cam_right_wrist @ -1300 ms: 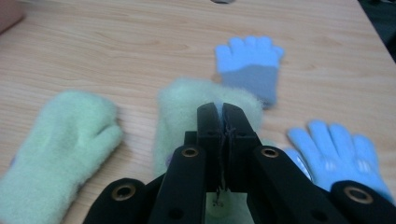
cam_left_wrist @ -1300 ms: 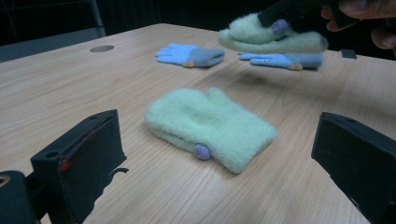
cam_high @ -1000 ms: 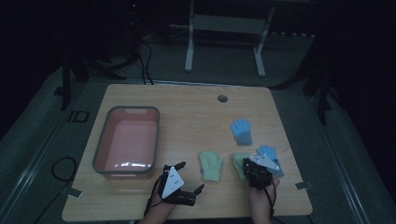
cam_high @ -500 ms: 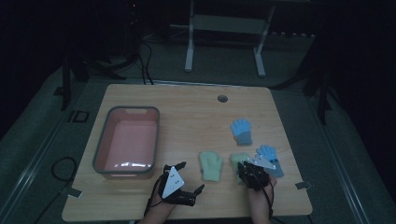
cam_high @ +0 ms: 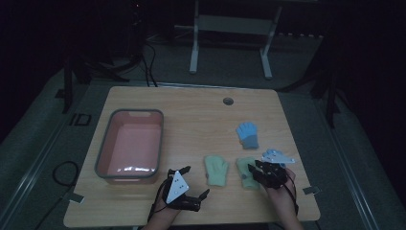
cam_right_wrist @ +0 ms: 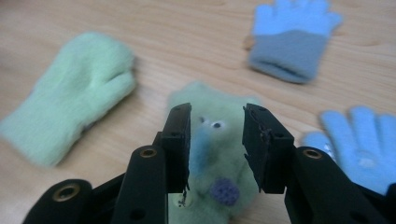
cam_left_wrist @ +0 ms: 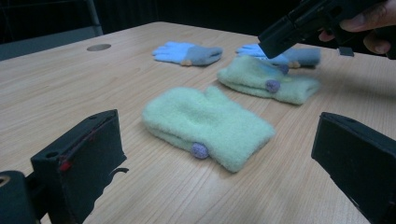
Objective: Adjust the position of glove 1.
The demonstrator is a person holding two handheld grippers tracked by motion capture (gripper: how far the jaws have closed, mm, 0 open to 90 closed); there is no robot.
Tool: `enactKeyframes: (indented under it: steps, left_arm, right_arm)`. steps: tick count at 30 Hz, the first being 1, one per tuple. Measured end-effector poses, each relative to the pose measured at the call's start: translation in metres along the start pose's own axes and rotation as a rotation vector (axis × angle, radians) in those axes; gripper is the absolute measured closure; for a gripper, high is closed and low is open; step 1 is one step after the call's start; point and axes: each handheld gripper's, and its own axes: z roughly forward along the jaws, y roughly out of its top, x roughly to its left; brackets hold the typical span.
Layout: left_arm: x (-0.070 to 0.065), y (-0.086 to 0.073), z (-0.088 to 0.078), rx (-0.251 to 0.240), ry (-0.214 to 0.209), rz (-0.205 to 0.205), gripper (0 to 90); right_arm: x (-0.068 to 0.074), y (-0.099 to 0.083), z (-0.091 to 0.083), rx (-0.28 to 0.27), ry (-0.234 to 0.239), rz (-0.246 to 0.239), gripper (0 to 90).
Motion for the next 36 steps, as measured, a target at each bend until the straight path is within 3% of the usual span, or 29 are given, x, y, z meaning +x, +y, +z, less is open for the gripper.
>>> enactKeyframes:
  steps: [1, 5, 16, 20, 23, 28, 32, 36]
  left_arm:
    - [0.000, 0.000, 0.000, -0.001, 0.000, 0.000, 2.3]
    - [0.000, 0.000, 0.000, 0.001, 0.001, -0.001, 2.3]
    - [-0.001, 0.000, 0.000, -0.001, 0.004, 0.004, 2.3]
    - [0.000, 0.000, 0.000, 0.001, 0.001, 0.004, 2.3]
    - [-0.001, 0.000, 0.000, 0.001, 0.001, 0.008, 2.3]
    - [-0.001, 0.000, 0.000, 0.001, 0.001, 0.006, 2.3]
    - [-0.001, 0.000, 0.000, -0.001, 0.003, 0.003, 2.3]
    - [0.000, 0.000, 0.000, -0.002, 0.003, 0.003, 2.3]
  right_arm:
    - [-0.001, 0.000, 0.000, 0.005, 0.027, -0.011, 61.9]
    - [-0.003, 0.001, 0.001, 0.032, 0.060, -0.075, 60.9]
    - [-0.003, -0.011, 0.004, 0.021, 0.076, -0.051, 61.0]
    - [-0.001, -0.026, 0.015, 0.037, 0.034, -0.059, 61.4]
    - [0.000, -0.030, 0.017, 0.013, 0.024, -0.060, 66.4]
    - [0.004, -0.027, 0.019, 0.024, -0.012, -0.068, 81.9]
    - [0.009, -0.024, 0.019, 0.026, -0.053, -0.067, 84.8]
    - [0.016, -0.014, 0.009, -0.012, -0.084, -0.058, 85.3]
